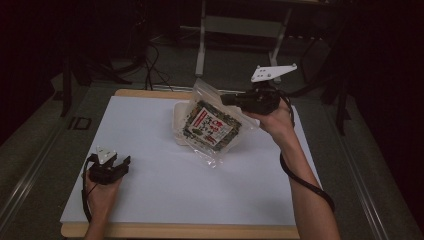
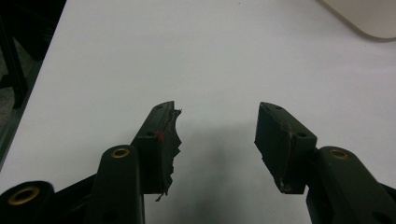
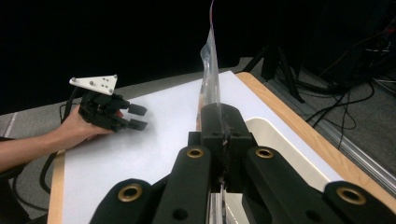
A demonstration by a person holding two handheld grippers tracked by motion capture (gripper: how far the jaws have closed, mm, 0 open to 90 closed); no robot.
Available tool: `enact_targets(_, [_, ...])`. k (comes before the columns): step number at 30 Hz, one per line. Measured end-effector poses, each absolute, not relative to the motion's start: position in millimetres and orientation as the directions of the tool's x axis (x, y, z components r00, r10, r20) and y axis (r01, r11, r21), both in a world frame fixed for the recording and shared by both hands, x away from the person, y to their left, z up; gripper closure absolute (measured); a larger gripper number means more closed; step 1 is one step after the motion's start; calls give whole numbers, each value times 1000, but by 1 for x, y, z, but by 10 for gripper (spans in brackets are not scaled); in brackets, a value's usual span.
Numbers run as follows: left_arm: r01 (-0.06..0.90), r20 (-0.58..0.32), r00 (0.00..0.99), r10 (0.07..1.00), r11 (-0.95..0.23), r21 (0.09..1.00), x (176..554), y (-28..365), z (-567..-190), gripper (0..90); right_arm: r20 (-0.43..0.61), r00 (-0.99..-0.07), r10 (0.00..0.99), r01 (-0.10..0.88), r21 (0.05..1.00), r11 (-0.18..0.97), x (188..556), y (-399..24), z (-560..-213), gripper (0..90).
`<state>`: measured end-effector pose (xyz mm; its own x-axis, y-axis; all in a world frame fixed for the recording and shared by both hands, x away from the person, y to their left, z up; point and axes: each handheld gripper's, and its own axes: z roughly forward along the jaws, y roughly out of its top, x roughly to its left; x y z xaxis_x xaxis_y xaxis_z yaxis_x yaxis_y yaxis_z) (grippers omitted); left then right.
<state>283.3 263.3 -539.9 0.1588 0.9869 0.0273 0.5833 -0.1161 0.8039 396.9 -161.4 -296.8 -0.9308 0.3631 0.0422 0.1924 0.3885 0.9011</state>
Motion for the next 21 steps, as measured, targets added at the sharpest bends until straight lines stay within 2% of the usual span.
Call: enact_targets(21, [583, 24, 161, 987, -115, 804, 284, 263, -541, 481, 46, -913, 406, 208, 908, 365, 419, -161, -275, 900])
